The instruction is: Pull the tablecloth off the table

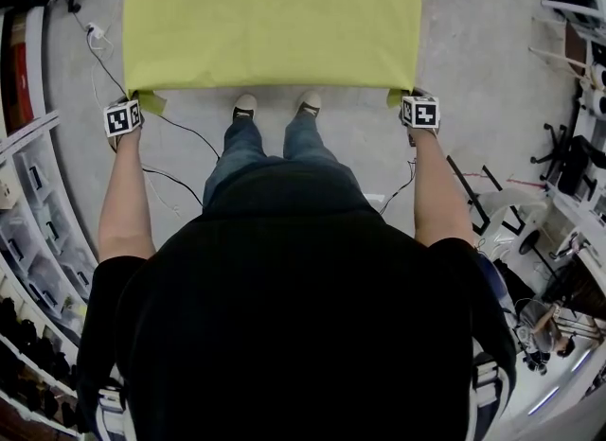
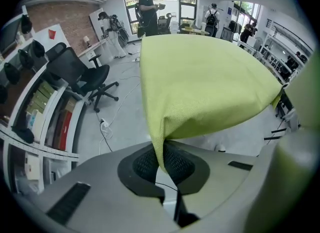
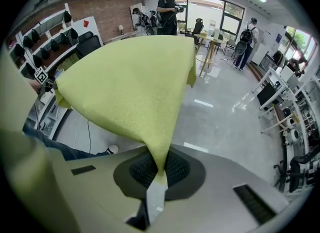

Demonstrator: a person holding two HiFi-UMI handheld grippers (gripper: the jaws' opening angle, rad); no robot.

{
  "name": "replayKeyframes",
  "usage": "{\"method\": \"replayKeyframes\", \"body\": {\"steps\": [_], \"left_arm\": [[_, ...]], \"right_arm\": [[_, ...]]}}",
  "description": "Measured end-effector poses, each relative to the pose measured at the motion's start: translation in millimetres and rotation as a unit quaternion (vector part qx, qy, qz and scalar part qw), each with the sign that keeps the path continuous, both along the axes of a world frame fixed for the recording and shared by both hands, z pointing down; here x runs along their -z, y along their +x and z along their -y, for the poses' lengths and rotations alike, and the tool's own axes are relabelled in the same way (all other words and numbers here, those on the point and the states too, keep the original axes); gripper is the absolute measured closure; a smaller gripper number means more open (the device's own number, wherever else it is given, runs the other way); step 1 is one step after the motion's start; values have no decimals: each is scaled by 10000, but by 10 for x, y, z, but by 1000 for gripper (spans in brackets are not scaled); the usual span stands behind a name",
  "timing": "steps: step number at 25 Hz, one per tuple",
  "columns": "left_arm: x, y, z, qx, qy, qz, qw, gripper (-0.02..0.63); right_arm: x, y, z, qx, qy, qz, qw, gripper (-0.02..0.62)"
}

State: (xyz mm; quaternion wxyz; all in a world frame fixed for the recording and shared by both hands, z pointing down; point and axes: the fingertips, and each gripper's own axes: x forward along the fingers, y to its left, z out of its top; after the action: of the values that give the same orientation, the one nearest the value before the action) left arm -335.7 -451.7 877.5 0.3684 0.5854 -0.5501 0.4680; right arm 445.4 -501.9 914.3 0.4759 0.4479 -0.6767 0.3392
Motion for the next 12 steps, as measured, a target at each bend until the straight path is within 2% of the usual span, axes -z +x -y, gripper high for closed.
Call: {"method": "replayKeyframes", "body": {"steps": [4,7,12], "left_arm": [[197,118,-126,-21,66,177,9998,581],[317,208,-216,-193,-2,356,9992,581],[367,69,-462,-328,-159,471,9982,581]], "right_arm": [[36,130,-134,344,1,72,9994,577],[93,223,-225,483,0,169,9987,577],[159,114,-507,649,21,201,9977,577]]}}
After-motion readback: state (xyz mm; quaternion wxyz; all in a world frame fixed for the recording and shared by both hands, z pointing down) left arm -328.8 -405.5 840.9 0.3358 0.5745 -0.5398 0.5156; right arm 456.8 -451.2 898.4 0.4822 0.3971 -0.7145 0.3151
